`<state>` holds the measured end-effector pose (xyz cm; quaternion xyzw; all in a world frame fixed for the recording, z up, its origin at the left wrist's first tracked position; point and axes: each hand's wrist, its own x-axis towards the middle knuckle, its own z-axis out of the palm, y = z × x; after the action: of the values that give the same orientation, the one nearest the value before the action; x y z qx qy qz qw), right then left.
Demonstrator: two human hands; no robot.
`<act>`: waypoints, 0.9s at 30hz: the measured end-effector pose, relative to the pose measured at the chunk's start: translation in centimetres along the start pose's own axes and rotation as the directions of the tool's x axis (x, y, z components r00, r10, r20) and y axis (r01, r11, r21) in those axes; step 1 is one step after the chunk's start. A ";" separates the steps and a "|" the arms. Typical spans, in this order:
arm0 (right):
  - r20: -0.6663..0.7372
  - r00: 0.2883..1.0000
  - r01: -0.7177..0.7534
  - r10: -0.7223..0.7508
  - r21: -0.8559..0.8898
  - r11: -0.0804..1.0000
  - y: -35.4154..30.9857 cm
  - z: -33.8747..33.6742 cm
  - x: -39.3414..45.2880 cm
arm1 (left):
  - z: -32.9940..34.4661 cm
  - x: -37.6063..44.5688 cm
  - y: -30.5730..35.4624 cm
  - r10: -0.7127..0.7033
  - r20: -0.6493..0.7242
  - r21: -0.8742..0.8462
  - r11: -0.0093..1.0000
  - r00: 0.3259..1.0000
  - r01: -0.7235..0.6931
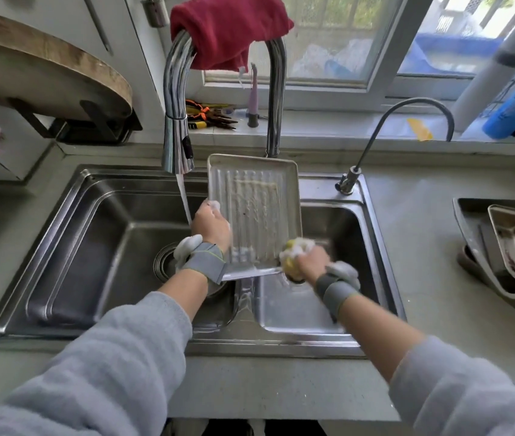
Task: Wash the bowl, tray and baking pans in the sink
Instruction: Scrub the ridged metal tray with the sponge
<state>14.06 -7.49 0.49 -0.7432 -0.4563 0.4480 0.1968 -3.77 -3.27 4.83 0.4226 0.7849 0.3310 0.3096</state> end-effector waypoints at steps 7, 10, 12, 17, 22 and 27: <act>-0.160 0.976 -0.118 0.150 0.195 0.974 -1.8 -3.4 3.8 | 2.0 -0.8 -0.1 0.085 0.177 0.006 0.996 0.980 -0.087; -0.177 0.979 -0.071 0.101 0.166 0.984 -1.2 -4.1 4.3 | 2.0 -0.7 -1.5 0.102 0.292 0.063 0.990 0.951 -0.125; -0.195 0.980 -0.026 0.051 0.125 0.992 -1.2 -4.8 4.3 | 1.9 -0.3 -2.1 0.066 0.351 0.099 0.989 0.934 -0.107; -0.252 0.968 -0.001 -0.013 -0.055 0.998 -3.3 -5.2 2.7 | 2.4 -2.3 -1.7 -0.072 0.375 0.273 0.961 0.924 -0.035; -0.304 0.951 0.027 -0.050 -0.082 0.996 -6.1 -5.3 2.5 | 2.7 -6.4 0.1 -0.016 0.636 0.249 0.950 0.771 -0.186; -0.230 0.969 0.079 -0.086 -0.039 0.996 -8.0 -3.6 1.4 | 5.3 -8.2 0.6 0.035 0.529 0.359 0.896 0.848 -0.261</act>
<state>13.33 -1.87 7.27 -0.7734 -0.4674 0.3432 0.2562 4.27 -8.80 3.85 0.6117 0.6911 0.0549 0.3811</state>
